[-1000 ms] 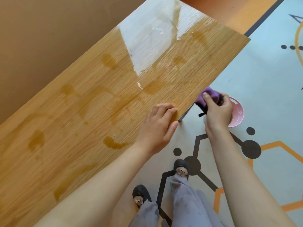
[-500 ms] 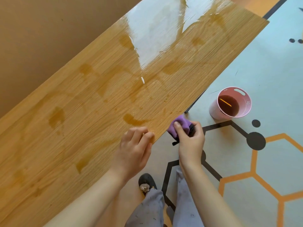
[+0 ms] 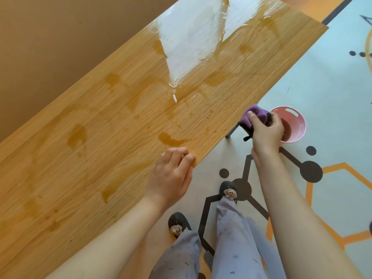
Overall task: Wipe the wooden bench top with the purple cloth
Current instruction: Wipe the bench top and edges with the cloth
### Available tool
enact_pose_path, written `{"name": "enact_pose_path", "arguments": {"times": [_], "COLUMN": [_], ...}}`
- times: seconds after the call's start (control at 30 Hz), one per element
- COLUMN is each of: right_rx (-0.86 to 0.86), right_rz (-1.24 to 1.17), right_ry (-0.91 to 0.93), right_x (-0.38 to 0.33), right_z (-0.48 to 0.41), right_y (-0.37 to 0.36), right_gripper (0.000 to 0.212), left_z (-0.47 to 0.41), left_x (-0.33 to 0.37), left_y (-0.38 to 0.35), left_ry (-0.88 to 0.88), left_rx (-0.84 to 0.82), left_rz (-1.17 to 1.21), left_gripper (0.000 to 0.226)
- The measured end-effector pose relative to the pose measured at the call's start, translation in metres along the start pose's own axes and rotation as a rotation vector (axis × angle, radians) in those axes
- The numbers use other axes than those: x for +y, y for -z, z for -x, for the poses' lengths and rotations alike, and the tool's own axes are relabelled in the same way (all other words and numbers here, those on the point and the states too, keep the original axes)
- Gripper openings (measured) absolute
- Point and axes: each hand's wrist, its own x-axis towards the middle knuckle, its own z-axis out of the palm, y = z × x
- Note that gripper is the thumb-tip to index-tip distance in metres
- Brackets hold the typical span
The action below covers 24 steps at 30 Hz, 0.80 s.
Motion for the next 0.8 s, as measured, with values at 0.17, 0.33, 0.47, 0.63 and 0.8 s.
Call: {"name": "enact_pose_path", "arguments": {"times": [0.17,0.33,0.47,0.63,0.8], "right_rx": [-0.079,-0.255,-0.295,-0.098,-0.010], "right_rz": [0.064,0.071,0.115,0.035,0.122], "right_ry": [-0.038,-0.107,-0.124,-0.122,-0.075], "right_x": [0.027,0.051,0.042,0.018,0.033], "right_z": [0.087,0.149,0.137,0.101,0.129], "right_y": [-0.007,-0.010,-0.005,-0.011,-0.022], "right_gripper": [0.013,0.018,0.017,0.015,0.017], "left_z": [0.000,0.008,0.062,0.130,0.146], "left_x": [-0.001,-0.006,-0.013,-0.022,-0.022], "left_y": [0.002,0.017,0.036,0.039,0.028], "left_ry": [0.005,0.008,0.050,0.278,0.339], "left_rx": [-0.007,-0.025,-0.014,0.010,0.011], "left_rz": [0.025,0.089,0.074,0.098,0.093], "left_gripper": [0.025,0.029,0.031,0.030,0.032]}}
